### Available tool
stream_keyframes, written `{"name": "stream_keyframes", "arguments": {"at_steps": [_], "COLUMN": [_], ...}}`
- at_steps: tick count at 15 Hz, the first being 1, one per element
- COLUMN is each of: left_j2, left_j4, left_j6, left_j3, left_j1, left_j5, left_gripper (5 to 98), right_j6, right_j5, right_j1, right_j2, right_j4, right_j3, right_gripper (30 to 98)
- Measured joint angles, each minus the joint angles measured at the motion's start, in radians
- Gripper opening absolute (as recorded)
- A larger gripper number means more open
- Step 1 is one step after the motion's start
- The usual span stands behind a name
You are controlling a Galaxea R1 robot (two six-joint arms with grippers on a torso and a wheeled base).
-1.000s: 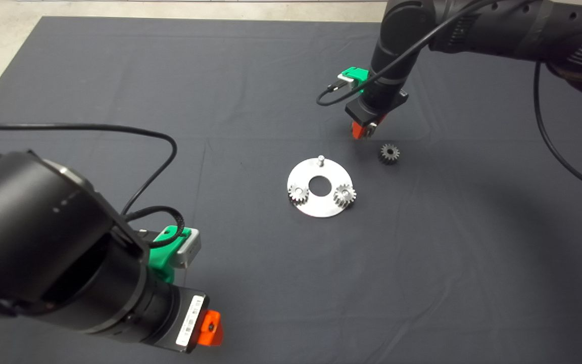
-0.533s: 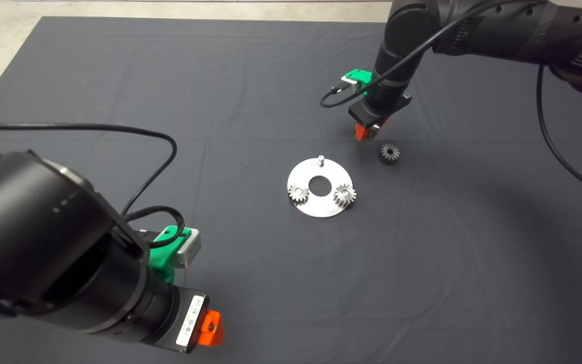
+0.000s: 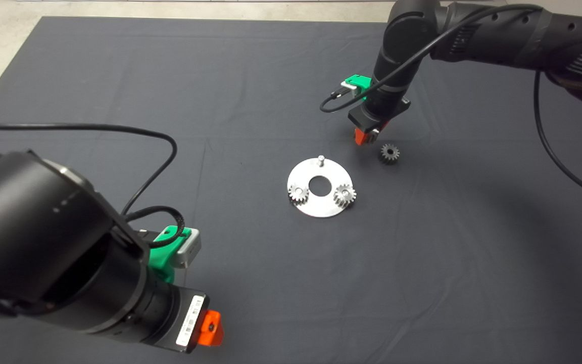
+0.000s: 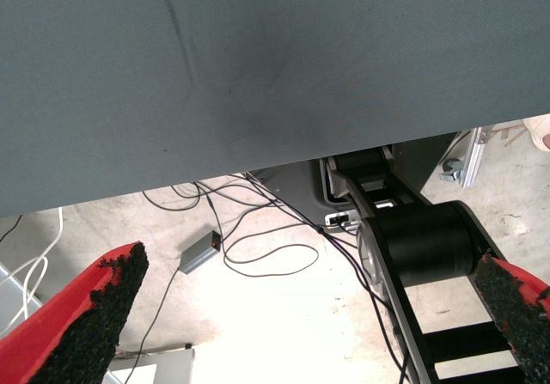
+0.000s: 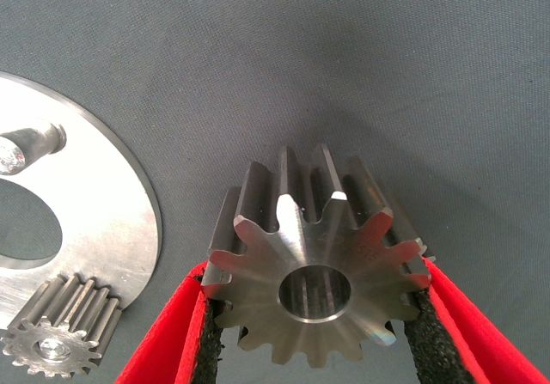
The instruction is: Remove an incorrectly installed larger gear and replace it with the correct smaller gear
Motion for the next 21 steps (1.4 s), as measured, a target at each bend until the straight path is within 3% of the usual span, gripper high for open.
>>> {"name": "stream_keyframes", "arguments": {"at_steps": [6,21], "left_j2": [0.000,0.000], "left_j4": [0.000,0.000], "left_j6": [0.000,0.000], "left_j3": [0.000,0.000], "left_j1": [0.000,0.000], "left_j5": [0.000,0.000], "left_gripper": [98.1,98.1], "right_j6": [0.000,0.000], "right_j5": [0.000,0.001], "right_j1": [-0.040,-0.043], "right_j2": [0.002,0.002], "right_j4": [0.000,0.000], "right_j3": [0.000,0.006], "right_gripper": [47.0,47.0]}}
